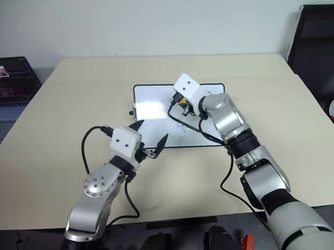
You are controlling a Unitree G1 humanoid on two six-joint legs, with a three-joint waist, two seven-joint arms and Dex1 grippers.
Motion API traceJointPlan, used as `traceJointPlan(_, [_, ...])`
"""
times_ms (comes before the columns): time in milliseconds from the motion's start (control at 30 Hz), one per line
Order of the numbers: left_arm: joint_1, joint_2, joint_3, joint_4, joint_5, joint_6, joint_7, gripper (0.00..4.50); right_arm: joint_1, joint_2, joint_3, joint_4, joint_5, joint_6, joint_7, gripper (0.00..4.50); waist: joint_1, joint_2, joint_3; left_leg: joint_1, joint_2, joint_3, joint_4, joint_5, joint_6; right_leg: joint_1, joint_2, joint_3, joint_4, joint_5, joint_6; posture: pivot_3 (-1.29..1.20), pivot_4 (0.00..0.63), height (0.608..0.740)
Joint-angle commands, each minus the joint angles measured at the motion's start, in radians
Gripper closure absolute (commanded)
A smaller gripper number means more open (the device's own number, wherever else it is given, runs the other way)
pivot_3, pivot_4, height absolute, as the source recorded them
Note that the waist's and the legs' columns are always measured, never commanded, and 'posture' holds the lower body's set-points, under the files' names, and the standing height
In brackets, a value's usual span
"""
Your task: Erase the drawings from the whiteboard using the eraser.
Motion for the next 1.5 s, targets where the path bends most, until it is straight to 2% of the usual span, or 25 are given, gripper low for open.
traceJointPlan(33, [0.0, 0.004, 0.013, -0.036, 0.005, -0.021, 0.004, 0.0, 0.02, 0.0, 0.023, -0.02, -0.014, 0.004, 0.025, 3.4, 0.0, 0.0, 0.0, 0.0, 0.0, 0.0, 0.0, 0.0, 0.0, 0.0, 0.0, 0.0, 0.0, 0.0, 0.0, 0.0, 0.15, 0.74])
traceJointPlan(267, [0.006, 0.001, 0.009, -0.039, 0.005, -0.019, 0.004, 0.0, 0.056, -0.013, 0.019, -0.059, -0.01, 0.03, 0.032, 3.4, 0.0, 0.0, 0.0, 0.0, 0.0, -0.001, 0.0, 0.0, 0.0, 0.001, 0.0, -0.001, 0.0, 0.0, 0.0, 0.0, 0.15, 0.74])
traceJointPlan(500, [-0.015, 0.003, 0.005, -0.034, 0.0, -0.01, -0.006, 0.0, 0.041, -0.018, -0.078, -0.136, 0.028, 0.068, -0.035, 3.4, 0.001, 0.0, 0.0, 0.0, -0.001, -0.001, 0.0, 0.0, 0.0, 0.001, 0.0, -0.001, 0.0, 0.0, 0.0, 0.0, 0.15, 0.74])
traceJointPlan(667, [-0.029, 0.005, 0.004, -0.037, -0.005, 0.002, -0.013, 0.0, 0.09, -0.059, -0.143, -0.313, 0.059, 0.205, -0.037, 3.4, 0.003, 0.0, 0.0, -0.004, -0.001, -0.003, 0.0, 0.0, 0.0, -0.001, -0.001, -0.003, -0.003, 0.0, 0.0, 0.0, 0.15, 0.74])
traceJointPlan(900, [-0.047, 0.003, -0.001, -0.039, -0.011, 0.016, -0.028, 0.0, 0.203, -0.116, -0.205, -0.638, 0.117, 0.506, -0.042, 3.4, 0.008, 0.001, 0.001, -0.01, -0.001, -0.012, -0.001, 0.0, 0.0, -0.001, -0.003, -0.016, -0.009, 0.0, 0.0, 0.0, 0.15, 0.74])
traceJointPlan(1000, [-0.048, 0.006, 0.001, -0.038, -0.015, 0.017, -0.032, 0.0, 0.254, -0.088, -0.275, -0.776, 0.166, 0.674, -0.064, 3.4, 0.009, 0.002, 0.001, -0.011, -0.001, -0.015, -0.001, 0.0, 0.0, 0.0, -0.003, -0.018, -0.009, 0.0, 0.0, 0.0, 0.15, 0.74])
traceJointPlan(1167, [-0.051, 0.005, 0.002, -0.037, -0.016, 0.016, -0.031, 0.0, 0.38, 0.041, -0.444, -0.998, 0.24, 0.856, -0.137, 3.4, 0.01, 0.002, 0.001, -0.011, -0.002, -0.016, -0.001, 0.0, 0.0, 0.0, -0.003, -0.018, -0.009, 0.0, 0.0, 0.0, 0.15, 0.74])
traceJointPlan(1300, [-0.041, 0.011, 0.012, -0.041, -0.02, 0.013, -0.033, 0.0, 0.46, 0.068, -0.492, -1.08, 0.256, 0.94, -0.19, 3.4, 0.012, 0.002, 0.001, -0.011, -0.003, -0.016, 0.0, 0.0, 0.0, 0.0, -0.003, -0.019, -0.008, 0.0, 0.0, 0.0, 0.15, 0.74])
traceJointPlan(1500, [-0.04, 0.018, 0.019, -0.032, -0.023, 0.007, -0.038, 0.0, 0.506, 0.072, -0.487, -1.098, 0.275, 0.944, -0.246, 3.4, 0.008, 0.002, 0.001, -0.01, -0.002, -0.016, 0.0, 0.0, 0.0, 0.0, -0.002, -0.019, -0.008, 0.0, 0.0, 0.0, 0.15, 0.74])
